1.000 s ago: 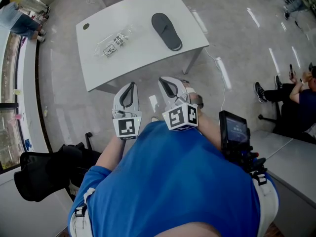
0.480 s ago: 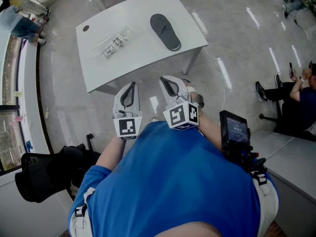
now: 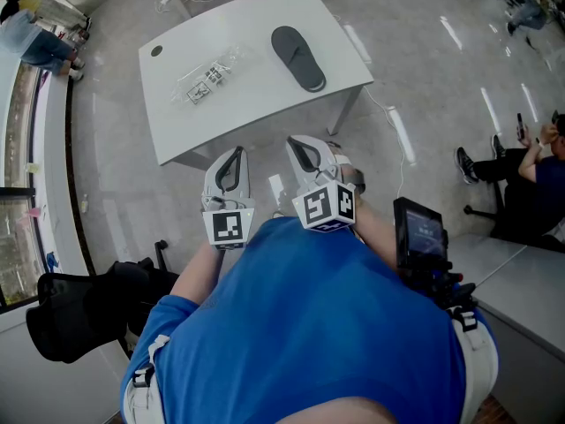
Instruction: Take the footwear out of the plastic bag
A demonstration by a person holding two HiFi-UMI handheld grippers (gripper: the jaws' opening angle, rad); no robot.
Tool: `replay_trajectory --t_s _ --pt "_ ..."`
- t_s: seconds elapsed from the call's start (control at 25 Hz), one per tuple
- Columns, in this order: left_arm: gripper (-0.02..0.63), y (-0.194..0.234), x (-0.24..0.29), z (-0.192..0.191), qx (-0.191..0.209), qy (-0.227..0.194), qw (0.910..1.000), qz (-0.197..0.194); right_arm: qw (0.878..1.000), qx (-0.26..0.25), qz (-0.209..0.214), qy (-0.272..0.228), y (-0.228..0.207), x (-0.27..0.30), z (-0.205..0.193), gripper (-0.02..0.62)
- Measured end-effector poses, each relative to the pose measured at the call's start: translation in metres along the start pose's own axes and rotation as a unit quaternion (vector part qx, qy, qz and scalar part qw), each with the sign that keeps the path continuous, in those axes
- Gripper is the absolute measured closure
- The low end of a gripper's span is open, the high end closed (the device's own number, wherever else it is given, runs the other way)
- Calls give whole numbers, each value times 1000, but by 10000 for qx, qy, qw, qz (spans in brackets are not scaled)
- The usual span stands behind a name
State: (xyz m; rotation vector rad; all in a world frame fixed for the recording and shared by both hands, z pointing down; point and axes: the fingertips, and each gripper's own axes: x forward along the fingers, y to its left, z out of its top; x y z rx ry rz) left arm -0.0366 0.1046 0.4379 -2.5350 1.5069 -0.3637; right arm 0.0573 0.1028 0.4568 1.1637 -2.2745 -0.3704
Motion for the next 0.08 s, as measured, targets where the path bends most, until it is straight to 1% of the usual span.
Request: replay_trajectory --t_s 0.08 --pt "598 2 0 2 79 31 10000 -20 10000 -2 0 3 0 1 2 592"
